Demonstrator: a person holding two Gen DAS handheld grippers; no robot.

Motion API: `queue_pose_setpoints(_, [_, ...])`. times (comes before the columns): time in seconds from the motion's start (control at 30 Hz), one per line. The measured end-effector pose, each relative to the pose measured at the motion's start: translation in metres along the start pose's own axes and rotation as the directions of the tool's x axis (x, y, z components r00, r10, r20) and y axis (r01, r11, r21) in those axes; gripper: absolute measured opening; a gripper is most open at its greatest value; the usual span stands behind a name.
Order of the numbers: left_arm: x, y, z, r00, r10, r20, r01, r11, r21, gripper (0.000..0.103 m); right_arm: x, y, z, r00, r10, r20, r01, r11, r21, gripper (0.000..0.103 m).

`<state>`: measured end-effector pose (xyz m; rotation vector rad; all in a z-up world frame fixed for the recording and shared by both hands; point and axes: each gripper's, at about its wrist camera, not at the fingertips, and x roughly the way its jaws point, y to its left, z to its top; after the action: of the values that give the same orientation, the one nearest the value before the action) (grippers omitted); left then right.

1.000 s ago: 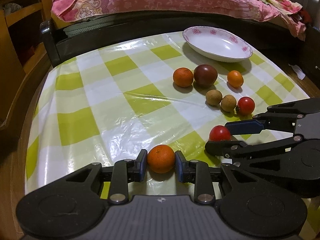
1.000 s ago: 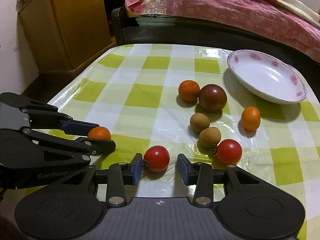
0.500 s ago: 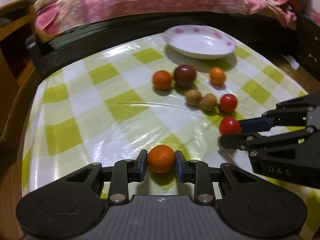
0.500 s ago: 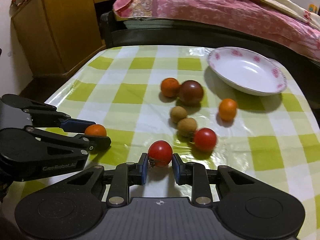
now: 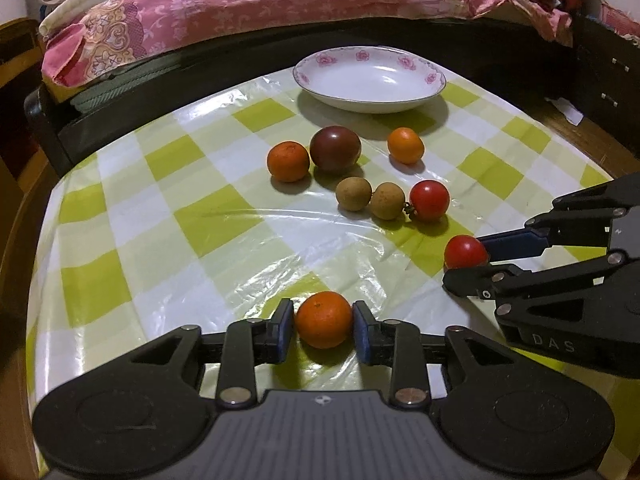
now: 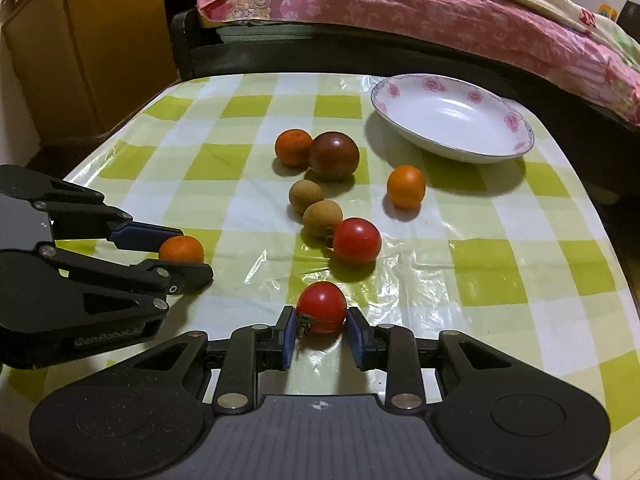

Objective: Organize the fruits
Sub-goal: 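Carry the tangerine and cherry tomato in both tools over the white plate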

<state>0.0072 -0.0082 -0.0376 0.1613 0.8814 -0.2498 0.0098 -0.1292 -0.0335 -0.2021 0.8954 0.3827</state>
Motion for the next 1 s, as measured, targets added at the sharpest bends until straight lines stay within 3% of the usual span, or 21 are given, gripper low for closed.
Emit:
queue_pose_setpoints(0.2, [-0.002, -0.003, -0.006, 0.999, 0.018, 0.030, -0.018, 1.000, 0.009, 0.044, -0.001, -0.001, -0.002, 1.000, -0.009, 0.015, 0.009, 1.000, 0.005, 0.025])
queue_pose_setpoints(0.27, [-0.003, -0.004, -0.004, 1.000, 0.016, 0.022, -0.017, 1.000, 0.011, 0.037, -0.002, -0.001, -0.003, 1.000, -0.018, 0.017, 0.018, 1.000, -0.001, 0.024])
queue_pose_setpoints(0.47, [-0.006, -0.008, 0.006, 1.000, 0.009, -0.017, -0.009, 1.000, -0.006, 0.036, -0.012, -0.005, -0.003, 1.000, -0.023, 0.016, 0.023, 0.999, 0.028, 0.023])
queue_pose_setpoints(0.8, [0.003, -0.013, 0.070, 0.996, -0.081, 0.025, 0.081, 0.997, -0.011, 0.036, -0.021, -0.028, 0.036, 0.999, -0.033, 0.033, 0.029, 0.994, 0.106, 0.023])
queue_pose_setpoints(1.0, [0.025, -0.007, 0.117, 0.995, -0.090, 0.047, 0.090, 0.996, -0.009, 0.036, -0.010, -0.055, 0.067, 0.998, -0.046, 0.050, 0.037, 0.987, 0.157, 0.023])
